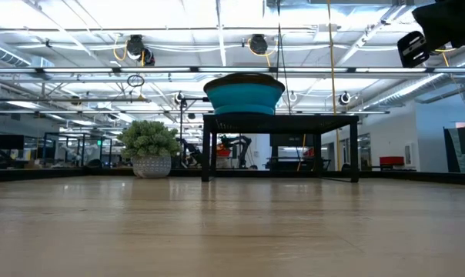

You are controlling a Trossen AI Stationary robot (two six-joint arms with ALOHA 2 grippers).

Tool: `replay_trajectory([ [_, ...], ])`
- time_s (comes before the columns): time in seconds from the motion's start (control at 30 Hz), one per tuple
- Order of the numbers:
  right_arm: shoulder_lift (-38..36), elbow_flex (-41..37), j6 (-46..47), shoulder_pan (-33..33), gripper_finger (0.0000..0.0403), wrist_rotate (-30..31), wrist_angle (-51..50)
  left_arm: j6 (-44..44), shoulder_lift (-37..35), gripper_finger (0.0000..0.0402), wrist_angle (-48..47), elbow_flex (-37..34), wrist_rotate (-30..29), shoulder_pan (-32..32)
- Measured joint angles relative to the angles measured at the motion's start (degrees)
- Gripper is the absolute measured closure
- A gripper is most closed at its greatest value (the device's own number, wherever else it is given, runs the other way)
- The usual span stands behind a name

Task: Pick & Place Fruit
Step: Put the yellow table knife on the shelf

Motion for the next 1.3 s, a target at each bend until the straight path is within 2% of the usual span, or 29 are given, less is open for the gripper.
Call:
replay_trajectory([
  [0.37, 0.0, 0.0, 1.4, 0.0, 0.0403, -0.6, 0.5, 0.8, 2.7, 0.0218, -2.8, 0.0, -2.2, -0.1],
  [0.57, 1.0, 0.0, 3.4, 0.0, 0.0403, -3.1, 5.6, 0.1, 2.6, 0.0218, -6.9, 0.0, -2.6, 0.7],
  [0.73, 5.6, 0.0, 5.1, 0.0, 0.0403, -5.2, 10.3, 0.1, 2.2, 0.0218, -8.1, 0.0, -2.5, 1.0],
  [0.93, 12.4, 0.0, 4.6, 0.1, 0.0403, -8.2, 10.7, 0.8, -0.3, 0.0218, -12.2, 0.0, -2.0, 1.7],
  [1.2, 17.7, 0.1, 4.0, 5.2, 0.0403, -7.6, 19.5, 3.2, -4.4, 0.0218, -16.6, 0.0, -2.4, 2.4],
  [1.3, 19.3, 0.1, 4.0, 7.9, 0.0403, -4.1, 20.7, 4.5, -5.1, 0.0218, -18.1, 0.0, -2.4, 2.9],
])
